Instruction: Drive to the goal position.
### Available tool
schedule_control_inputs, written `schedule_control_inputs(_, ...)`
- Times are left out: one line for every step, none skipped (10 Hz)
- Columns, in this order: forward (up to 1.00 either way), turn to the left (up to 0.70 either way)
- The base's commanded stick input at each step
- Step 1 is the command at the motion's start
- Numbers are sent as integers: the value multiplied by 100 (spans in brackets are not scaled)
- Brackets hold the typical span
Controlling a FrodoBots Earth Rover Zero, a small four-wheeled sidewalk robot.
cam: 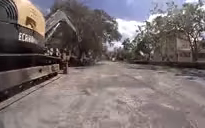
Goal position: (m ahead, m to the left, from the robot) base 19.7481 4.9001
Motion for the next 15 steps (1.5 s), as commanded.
schedule_control_inputs(85, 1)
schedule_control_inputs(85, 2)
schedule_control_inputs(85, 2)
schedule_control_inputs(85, 1)
schedule_control_inputs(85, 1)
schedule_control_inputs(85, 1)
schedule_control_inputs(85, 3)
schedule_control_inputs(85, 3)
schedule_control_inputs(85, 1)
schedule_control_inputs(85, 2)
schedule_control_inputs(85, 3)
schedule_control_inputs(85, 3)
schedule_control_inputs(85, 3)
schedule_control_inputs(85, 1)
schedule_control_inputs(85, 1)
